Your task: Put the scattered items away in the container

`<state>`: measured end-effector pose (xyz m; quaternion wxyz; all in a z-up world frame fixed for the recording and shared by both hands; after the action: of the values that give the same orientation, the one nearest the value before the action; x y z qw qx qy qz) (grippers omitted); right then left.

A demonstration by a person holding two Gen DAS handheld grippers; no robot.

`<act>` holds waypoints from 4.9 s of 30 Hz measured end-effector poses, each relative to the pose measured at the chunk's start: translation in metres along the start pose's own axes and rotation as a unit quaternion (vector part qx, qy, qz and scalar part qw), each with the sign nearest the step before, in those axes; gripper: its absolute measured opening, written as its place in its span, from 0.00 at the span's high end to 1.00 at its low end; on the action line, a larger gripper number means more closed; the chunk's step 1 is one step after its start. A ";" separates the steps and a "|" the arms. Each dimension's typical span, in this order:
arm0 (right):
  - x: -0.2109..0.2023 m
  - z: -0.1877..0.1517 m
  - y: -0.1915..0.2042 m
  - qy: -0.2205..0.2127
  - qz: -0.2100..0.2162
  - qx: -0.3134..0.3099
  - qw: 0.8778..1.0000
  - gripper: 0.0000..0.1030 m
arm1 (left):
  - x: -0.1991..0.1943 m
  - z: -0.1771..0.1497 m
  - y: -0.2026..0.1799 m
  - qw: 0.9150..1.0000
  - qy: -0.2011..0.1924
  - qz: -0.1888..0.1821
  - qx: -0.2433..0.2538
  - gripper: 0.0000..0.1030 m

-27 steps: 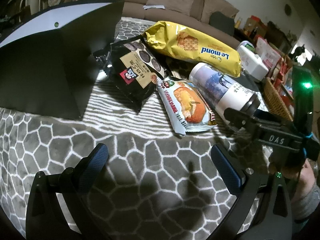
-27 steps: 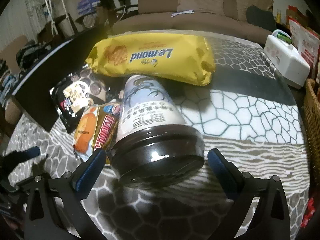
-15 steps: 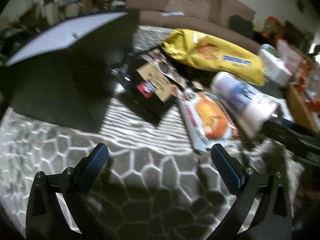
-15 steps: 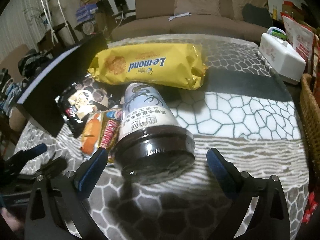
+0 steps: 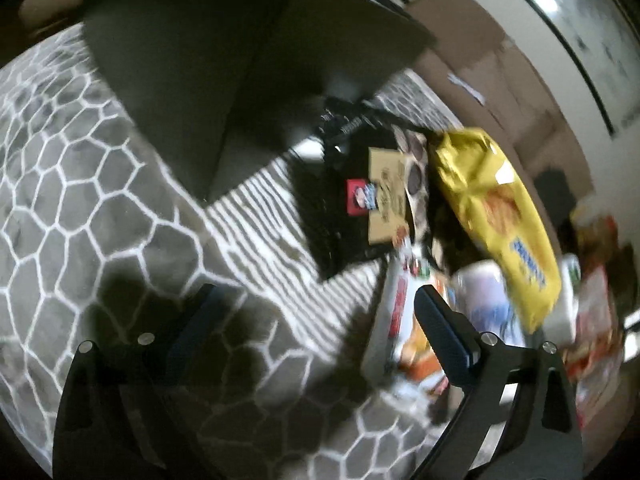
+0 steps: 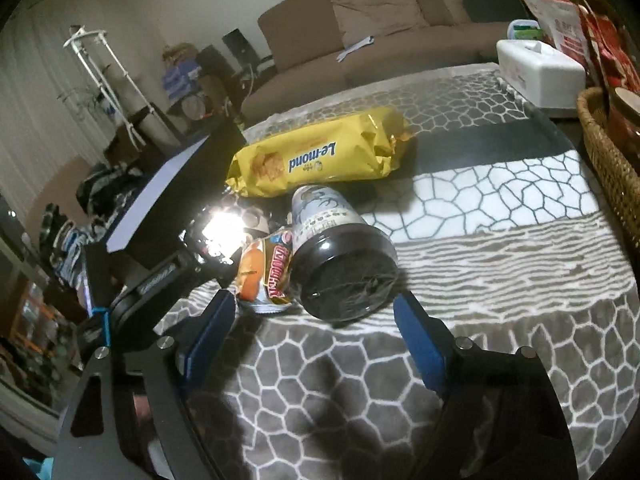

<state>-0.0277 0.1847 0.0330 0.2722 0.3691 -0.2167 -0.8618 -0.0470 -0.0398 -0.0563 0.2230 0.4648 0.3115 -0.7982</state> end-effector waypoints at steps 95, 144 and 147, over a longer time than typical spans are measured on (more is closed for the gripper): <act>-0.034 0.074 0.036 -0.047 -0.144 -0.097 0.984 0.00 | -0.138 0.052 -0.051 0.918 -0.178 -0.030 0.354 0.14; 0.053 0.123 -0.050 0.002 -0.119 -0.038 0.992 0.23 | -0.046 0.079 -0.144 0.920 -0.115 -0.060 0.370 0.20; 0.056 0.122 -0.053 0.006 -0.123 -0.040 0.992 0.23 | -0.043 0.077 -0.147 0.919 -0.114 -0.063 0.373 0.20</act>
<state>-0.1681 0.2105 0.0511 0.1796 0.3875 -0.1335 -0.8943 -0.1679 0.0131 0.0530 0.0168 0.3994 -0.0078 -0.9166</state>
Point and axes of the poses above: each gripper's, at about its wrist camera, not at the fingertips, and x roughly the way its jaws point, y to its left, z to its top, the point moved 9 cm from there along x, roughly the way its jaws point, and after that the axes turned 14 degrees about z, right-handed, at the moved point
